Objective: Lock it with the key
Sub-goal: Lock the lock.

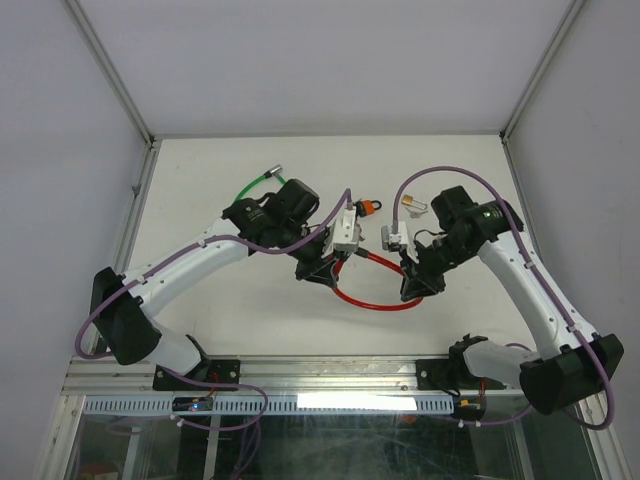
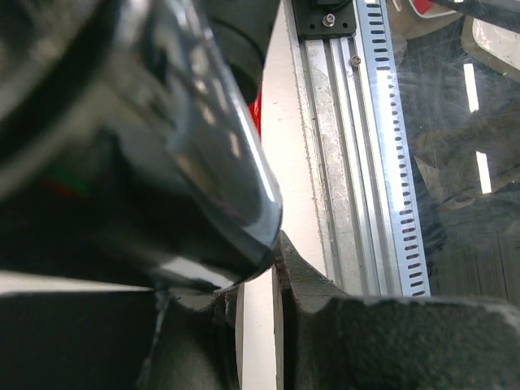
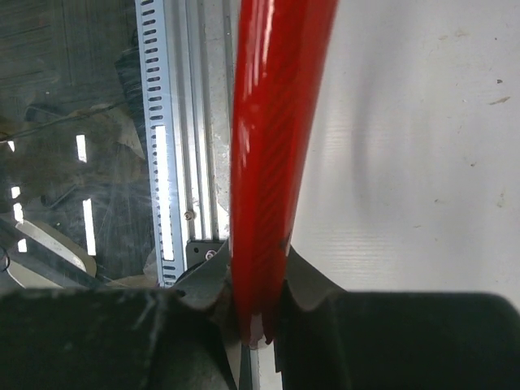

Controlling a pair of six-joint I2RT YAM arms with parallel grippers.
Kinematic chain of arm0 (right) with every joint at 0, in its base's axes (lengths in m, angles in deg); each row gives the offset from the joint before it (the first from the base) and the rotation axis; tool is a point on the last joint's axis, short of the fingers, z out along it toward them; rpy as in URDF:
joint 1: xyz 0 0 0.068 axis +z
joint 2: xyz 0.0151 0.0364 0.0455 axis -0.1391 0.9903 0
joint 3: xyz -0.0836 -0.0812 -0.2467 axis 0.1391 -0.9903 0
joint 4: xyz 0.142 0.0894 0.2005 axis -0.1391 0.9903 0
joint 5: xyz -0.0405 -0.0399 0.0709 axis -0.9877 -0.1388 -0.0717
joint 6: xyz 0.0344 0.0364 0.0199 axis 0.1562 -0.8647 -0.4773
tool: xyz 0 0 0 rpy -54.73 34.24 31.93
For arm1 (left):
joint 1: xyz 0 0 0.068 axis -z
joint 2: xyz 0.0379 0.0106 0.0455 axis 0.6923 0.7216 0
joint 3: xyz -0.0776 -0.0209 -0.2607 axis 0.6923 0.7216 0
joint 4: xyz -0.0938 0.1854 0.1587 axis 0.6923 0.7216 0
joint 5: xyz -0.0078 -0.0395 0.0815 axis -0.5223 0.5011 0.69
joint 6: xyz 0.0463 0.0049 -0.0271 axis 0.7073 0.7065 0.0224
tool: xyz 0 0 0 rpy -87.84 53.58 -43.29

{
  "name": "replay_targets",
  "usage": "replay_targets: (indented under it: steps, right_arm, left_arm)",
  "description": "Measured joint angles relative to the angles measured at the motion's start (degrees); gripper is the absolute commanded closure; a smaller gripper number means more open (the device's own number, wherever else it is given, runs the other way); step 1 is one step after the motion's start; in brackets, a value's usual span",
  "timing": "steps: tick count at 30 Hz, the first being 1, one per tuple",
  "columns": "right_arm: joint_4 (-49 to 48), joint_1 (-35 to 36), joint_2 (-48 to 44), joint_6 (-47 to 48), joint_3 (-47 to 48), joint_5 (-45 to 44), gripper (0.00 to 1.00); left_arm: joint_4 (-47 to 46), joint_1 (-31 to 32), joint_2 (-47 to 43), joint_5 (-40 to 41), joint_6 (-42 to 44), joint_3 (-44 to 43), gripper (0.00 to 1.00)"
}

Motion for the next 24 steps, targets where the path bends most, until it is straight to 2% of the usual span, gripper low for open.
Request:
replay_targets:
  steps: [5, 8, 12, 19, 24]
  right_arm:
    - [-7.02, -0.04, -0.15, -1.18, -5.55, 0.33, 1.0]
    - [-14.56, -0.07, -1.38, -1.42, -10.73, 0.76, 1.0]
    - [-26.38, -0.59, -4.13, -3.23, -18.86, 0.44, 1.0]
    - [-53.77, -1.84, -6.21, -7.69, -33.42, 0.26, 1.0]
    - [-67.08, -2.16, -3.3, -10.34, -37.99, 0.17, 1.0]
  left_arm:
    - [0.46, 0.04, 0.59, -0.13, -0.04, -0.48, 1.0]
    - [0.59, 0.09, 1.7, -0.07, -0.07, -0.48, 1.0]
    - [0.2, 0.04, 4.52, 1.62, -0.11, -0.46, 1.0]
    - [-0.68, 0.04, 7.96, 9.62, -0.15, -0.52, 1.0]
    - [-0.66, 0.04, 11.04, 13.99, -0.07, -3.13, 1.0]
